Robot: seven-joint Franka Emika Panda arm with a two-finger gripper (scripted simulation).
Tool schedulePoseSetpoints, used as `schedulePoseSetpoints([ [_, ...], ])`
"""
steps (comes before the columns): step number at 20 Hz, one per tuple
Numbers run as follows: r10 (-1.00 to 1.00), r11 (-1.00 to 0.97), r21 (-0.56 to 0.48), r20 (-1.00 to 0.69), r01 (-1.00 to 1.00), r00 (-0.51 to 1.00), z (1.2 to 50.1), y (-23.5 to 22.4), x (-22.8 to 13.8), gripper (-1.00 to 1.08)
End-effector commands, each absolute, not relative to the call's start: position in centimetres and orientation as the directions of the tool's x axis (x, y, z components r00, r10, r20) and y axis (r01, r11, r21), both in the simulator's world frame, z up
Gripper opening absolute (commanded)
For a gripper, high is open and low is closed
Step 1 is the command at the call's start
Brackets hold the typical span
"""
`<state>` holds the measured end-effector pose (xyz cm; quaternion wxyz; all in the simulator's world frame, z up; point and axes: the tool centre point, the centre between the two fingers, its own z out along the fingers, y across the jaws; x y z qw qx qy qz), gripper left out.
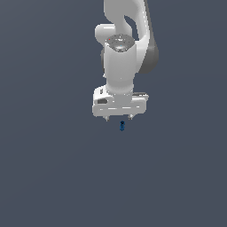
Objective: Pick up the object and move it to a goal position.
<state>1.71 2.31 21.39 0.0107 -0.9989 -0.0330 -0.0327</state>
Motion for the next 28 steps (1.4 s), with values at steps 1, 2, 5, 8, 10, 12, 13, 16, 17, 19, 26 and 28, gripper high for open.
schedulePoseSetpoints([
  [1,0.065,-0.998,-0.019,0.066,0.067,0.996,21.4,2.3,1.7,1.0],
  [2,0.064,-0.998,-0.019,0.066,0.066,0.996,21.4,2.2,1.7,1.0],
  [5,0.05,-0.999,-0.016,0.065,0.052,0.997,21.2,1.2,1.7,1.0],
  [8,0.022,-1.0,-0.01,0.063,0.022,0.998,21.0,-0.8,1.7,1.0],
  [10,0.007,-1.0,-0.008,0.062,0.007,0.998,20.9,-1.8,1.7,1.0],
  [12,0.0,-1.0,-0.007,0.062,0.0,0.998,21.0,-2.2,1.8,1.0],
  [13,0.0,-1.0,-0.007,0.062,0.0,0.998,21.0,-2.2,1.8,1.0],
  [16,0.009,-1.0,-0.007,0.061,0.01,0.998,20.8,-1.8,1.7,1.0],
  [17,0.014,-1.0,-0.006,0.06,0.015,0.998,20.6,-1.7,1.6,1.0],
  [19,0.029,-1.0,-0.004,0.057,0.029,0.998,20.0,-1.4,1.3,1.0],
  [26,0.133,-0.991,0.003,0.037,0.133,0.99,16.1,0.8,-0.8,1.0],
  [28,0.177,-0.984,0.004,0.029,0.177,0.984,14.5,1.8,-1.8,1.0],
])
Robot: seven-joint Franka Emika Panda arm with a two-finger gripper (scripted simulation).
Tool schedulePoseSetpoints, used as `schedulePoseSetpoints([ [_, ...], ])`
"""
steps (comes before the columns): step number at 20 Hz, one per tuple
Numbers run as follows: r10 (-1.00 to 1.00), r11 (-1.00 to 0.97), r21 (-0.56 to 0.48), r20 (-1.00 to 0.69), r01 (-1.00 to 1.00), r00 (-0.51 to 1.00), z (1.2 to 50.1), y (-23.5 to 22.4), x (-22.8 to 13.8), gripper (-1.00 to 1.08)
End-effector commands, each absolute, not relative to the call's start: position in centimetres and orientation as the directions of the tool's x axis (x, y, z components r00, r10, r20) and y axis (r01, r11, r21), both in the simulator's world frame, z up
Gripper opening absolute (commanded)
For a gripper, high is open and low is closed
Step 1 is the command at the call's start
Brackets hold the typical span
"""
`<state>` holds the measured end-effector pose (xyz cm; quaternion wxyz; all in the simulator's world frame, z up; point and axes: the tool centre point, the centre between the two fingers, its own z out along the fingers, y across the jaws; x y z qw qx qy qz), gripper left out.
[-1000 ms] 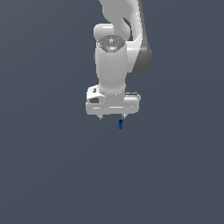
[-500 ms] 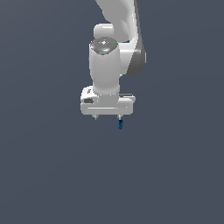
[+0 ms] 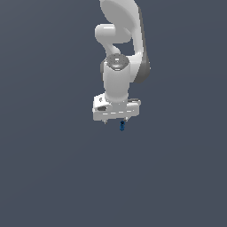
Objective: Pick up the object and move it to a goal position.
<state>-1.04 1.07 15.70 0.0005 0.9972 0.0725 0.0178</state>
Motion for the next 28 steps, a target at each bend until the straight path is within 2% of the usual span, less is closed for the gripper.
schedulePoseSetpoints([
  [1,0.199,-0.98,0.005,0.025,0.199,0.98,13.8,2.3,-2.3,1.0],
  [11,0.33,-0.944,0.001,0.001,0.33,0.944,9.5,5.0,-5.8,1.0],
  [19,0.333,-0.943,0.0,0.0,0.333,0.943,8.8,5.1,-6.0,1.0],
  [28,0.337,-0.942,0.0,0.0,0.337,0.942,5.0,5.1,-6.1,1.0],
])
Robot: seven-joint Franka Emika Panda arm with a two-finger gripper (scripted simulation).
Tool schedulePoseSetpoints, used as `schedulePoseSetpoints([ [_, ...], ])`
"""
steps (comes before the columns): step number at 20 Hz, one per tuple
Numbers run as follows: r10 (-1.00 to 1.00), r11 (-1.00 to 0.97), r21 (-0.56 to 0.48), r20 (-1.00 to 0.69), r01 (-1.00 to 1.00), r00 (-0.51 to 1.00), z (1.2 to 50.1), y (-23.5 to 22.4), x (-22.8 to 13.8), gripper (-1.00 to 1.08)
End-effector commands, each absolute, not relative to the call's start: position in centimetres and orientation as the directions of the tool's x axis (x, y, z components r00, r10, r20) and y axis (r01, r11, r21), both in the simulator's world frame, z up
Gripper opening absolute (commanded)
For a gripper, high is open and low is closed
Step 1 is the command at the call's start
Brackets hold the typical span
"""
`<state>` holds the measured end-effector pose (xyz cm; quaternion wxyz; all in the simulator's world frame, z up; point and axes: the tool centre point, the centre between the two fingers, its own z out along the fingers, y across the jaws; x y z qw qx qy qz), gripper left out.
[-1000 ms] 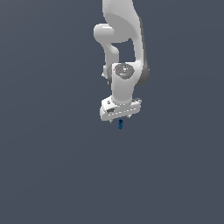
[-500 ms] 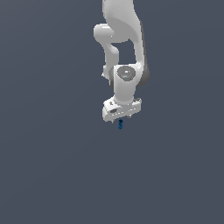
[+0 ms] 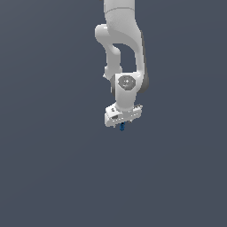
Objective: Pick up the object and move it to a goal position.
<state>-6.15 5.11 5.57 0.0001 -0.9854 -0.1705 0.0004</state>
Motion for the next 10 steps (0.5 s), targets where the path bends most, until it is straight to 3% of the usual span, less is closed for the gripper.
schedulePoseSetpoints([
  [1,0.337,-0.942,0.0,0.0,0.337,0.942,4.72,5.13,-6.13,1.0],
  [5,0.337,-0.942,0.0,0.0,0.337,0.942,4.28,5.11,-6.08,1.0],
  [6,0.337,-0.942,0.0,0.0,0.337,0.942,4.28,5.11,-6.08,-1.0],
  [10,0.337,-0.942,0.0,0.0,0.337,0.942,4.28,5.11,-6.08,-1.0],
])
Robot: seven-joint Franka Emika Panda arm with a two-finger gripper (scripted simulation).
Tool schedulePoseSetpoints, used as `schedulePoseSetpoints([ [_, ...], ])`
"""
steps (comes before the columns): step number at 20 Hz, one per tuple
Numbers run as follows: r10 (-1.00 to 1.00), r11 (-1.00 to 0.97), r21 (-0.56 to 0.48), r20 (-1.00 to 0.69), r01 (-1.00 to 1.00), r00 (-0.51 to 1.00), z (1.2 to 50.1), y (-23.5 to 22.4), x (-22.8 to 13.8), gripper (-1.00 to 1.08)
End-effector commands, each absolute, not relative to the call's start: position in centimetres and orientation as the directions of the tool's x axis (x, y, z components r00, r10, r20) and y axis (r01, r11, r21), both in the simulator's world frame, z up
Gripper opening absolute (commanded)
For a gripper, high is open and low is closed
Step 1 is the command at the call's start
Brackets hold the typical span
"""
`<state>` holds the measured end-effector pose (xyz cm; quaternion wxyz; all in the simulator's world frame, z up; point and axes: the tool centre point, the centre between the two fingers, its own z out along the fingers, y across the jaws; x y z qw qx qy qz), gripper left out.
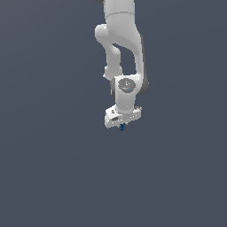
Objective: Pick up the object and move it to a goal position.
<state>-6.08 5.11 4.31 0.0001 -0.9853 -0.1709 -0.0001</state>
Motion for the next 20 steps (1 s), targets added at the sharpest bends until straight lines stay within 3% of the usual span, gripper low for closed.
schedulePoseSetpoints([
  [1,0.337,-0.942,0.0,0.0,0.337,0.942,4.3,5.1,-6.1,-1.0],
  [11,0.337,-0.941,0.0,0.0,0.337,0.941,4.9,5.0,-5.7,-1.0],
  [20,0.337,-0.941,0.0,0.001,0.337,0.941,8.7,4.2,-3.4,-1.0],
])
